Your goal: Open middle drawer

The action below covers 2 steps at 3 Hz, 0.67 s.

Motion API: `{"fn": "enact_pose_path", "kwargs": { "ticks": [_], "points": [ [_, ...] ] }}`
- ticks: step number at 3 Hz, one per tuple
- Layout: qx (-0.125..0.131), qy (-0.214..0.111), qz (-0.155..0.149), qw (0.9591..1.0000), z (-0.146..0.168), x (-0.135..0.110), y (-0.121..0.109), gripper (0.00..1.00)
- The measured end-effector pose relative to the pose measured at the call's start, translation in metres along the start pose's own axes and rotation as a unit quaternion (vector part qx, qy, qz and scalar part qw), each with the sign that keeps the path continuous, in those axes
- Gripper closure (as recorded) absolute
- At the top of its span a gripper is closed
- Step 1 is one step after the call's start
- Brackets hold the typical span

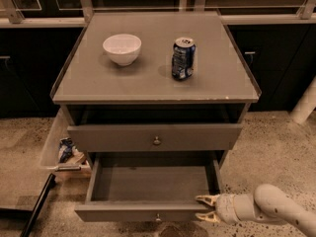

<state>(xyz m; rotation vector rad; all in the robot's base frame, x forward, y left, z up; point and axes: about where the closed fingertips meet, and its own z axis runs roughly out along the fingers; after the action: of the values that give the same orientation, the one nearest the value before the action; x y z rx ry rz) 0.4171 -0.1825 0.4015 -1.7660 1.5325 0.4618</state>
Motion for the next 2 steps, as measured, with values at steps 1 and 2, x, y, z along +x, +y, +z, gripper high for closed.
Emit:
{"fn": "enact_pose_path", "kwargs": {
  "ticks": [1,2],
  "points": [
    [0.0,0.0,0.0,1.0,0.0001,0.0,0.0,0.89],
    [0.0,0.0,0.0,1.0,0.0001,0.0,0.0,0.65]
  ]
}}
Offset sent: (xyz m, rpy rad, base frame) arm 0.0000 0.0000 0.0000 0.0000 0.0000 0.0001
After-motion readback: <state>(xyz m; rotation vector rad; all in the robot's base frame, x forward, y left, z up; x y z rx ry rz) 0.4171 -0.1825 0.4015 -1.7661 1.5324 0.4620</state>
